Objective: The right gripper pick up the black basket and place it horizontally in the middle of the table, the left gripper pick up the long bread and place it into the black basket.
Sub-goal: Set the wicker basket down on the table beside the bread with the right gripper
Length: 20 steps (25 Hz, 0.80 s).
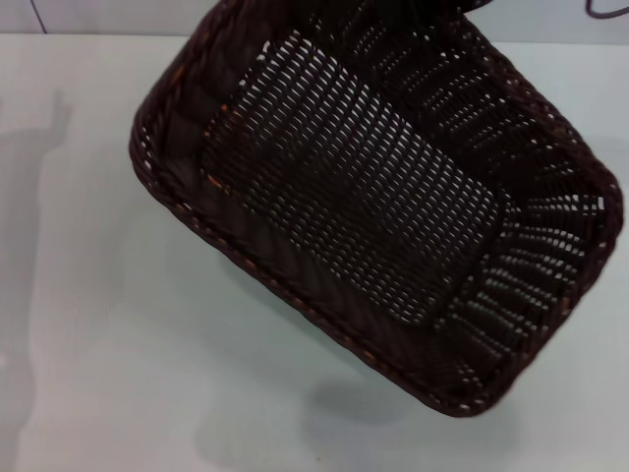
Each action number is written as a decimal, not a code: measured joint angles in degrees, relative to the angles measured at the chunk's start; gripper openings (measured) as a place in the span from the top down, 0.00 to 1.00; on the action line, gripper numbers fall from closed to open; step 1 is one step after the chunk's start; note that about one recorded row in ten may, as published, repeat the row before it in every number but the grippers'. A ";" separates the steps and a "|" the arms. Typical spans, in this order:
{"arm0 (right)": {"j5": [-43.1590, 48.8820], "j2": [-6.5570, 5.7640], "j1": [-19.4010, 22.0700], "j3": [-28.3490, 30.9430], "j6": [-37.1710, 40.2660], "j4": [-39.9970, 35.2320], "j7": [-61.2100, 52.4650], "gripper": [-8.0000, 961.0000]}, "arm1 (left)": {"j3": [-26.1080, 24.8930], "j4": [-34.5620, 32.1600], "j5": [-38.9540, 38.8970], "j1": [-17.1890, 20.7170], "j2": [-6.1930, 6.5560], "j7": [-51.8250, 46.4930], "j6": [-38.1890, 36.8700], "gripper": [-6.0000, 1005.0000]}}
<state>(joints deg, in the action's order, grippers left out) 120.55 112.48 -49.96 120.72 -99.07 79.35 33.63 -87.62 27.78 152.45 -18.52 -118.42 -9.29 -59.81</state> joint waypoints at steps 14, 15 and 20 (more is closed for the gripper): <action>1.37 -2.92 -7.90 -10.04 -2.99 -6.31 1.87 0.80 | -0.88 0.54 -0.82 0.74 -0.06 -0.20 0.19 0.16; 1.89 -2.67 -8.64 -11.16 -2.98 -6.73 2.05 0.80 | -0.96 0.74 -0.82 0.84 -0.06 -0.21 0.08 0.16; 5.54 -0.98 -11.93 -15.64 -2.30 -10.22 3.00 0.80 | -0.98 1.33 -0.83 0.94 -0.11 -0.22 -0.01 0.16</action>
<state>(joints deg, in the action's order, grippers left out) 126.09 111.50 -61.89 105.08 -101.37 69.13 36.63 -88.59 29.10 151.62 -17.58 -118.53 -9.51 -59.82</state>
